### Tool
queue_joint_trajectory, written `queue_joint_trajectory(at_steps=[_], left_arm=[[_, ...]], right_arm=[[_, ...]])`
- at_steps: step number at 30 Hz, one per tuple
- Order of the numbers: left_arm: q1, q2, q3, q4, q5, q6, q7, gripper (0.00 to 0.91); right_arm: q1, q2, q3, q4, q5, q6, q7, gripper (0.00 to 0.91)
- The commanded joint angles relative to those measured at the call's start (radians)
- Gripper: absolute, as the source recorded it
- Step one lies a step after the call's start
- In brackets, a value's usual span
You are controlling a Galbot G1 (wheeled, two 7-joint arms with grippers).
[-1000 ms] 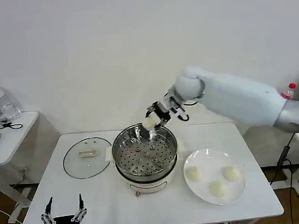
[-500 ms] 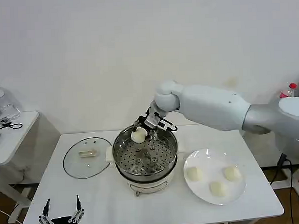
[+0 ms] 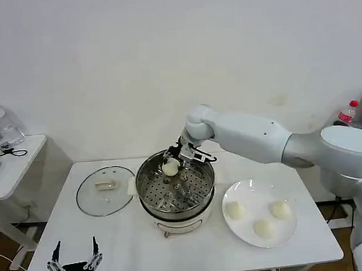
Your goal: Take steamed baozi put them in steamer then cover it.
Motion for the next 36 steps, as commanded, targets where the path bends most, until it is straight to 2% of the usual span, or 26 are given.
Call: queue_joint_trajectory(at_steps=[1, 4, 9, 11, 15, 18, 20, 23, 24, 26, 27, 28, 30, 36], left_arm=[[0.001, 0.000, -0.001, 0.000, 0.001, -0.002, 0.000, 0.907], [0.000, -0.001, -0.002, 0.001, 0.001, -0.002, 0.000, 0.907], [-0.002, -0.002, 0.001, 0.002, 0.002, -0.001, 0.000, 0.907], [-0.003, -0.001, 0.002, 0.005, 0.002, -0.001, 0.001, 0.907], [-0.005, 0.003, 0.006, 0.005, 0.001, -0.001, 0.002, 0.907], [-0.006, 0.017, 0.006, 0.008, -0.004, -0.001, 0.003, 0.907], [-0.008, 0.027, 0.004, 0.007, -0.009, 0.000, 0.008, 0.907], [-0.017, 0.046, -0.004, 0.003, -0.018, 0.009, 0.034, 0.907], [-0.024, 0.054, -0.011, -0.002, -0.022, 0.021, 0.057, 0.907], [-0.029, 0.065, -0.015, -0.010, -0.027, 0.039, 0.090, 0.907], [-0.035, 0.070, -0.019, -0.014, -0.030, 0.047, 0.104, 0.907], [-0.040, 0.074, -0.022, -0.017, -0.031, 0.050, 0.112, 0.907], [-0.049, 0.079, -0.025, -0.023, -0.033, 0.055, 0.119, 0.907], [-0.069, 0.083, -0.025, -0.021, -0.031, 0.055, 0.127, 0.907]], right_arm=[[-0.018, 0.016, 0.006, -0.041, -0.066, 0.036, 0.026, 0.766], [-0.012, 0.011, 0.001, -0.027, -0.057, 0.036, 0.024, 0.897], [0.020, -0.014, 0.002, 0.025, -0.024, 0.029, 0.022, 0.907], [0.060, -0.045, 0.004, 0.079, 0.033, 0.007, 0.010, 0.907], [0.160, -0.146, -0.004, 0.205, 0.157, -0.127, -0.034, 0.907], [0.245, -0.270, -0.049, 0.316, 0.293, -0.258, -0.056, 0.907], [0.282, -0.348, -0.064, 0.359, 0.339, -0.292, -0.059, 0.907], [0.315, -0.444, -0.079, 0.375, 0.339, -0.320, -0.057, 0.907], [0.331, -0.500, -0.096, 0.378, 0.331, -0.356, -0.051, 0.907], [0.343, -0.556, -0.112, 0.379, 0.322, -0.391, -0.053, 0.907], [0.346, -0.605, -0.126, 0.388, 0.314, -0.441, -0.055, 0.907], [0.346, -0.629, -0.130, 0.397, 0.306, -0.452, -0.057, 0.907], [0.333, -0.700, -0.169, 0.427, 0.317, -0.523, -0.052, 0.907], [0.253, -0.800, -0.219, 0.545, 0.333, -0.636, -0.053, 0.907]])
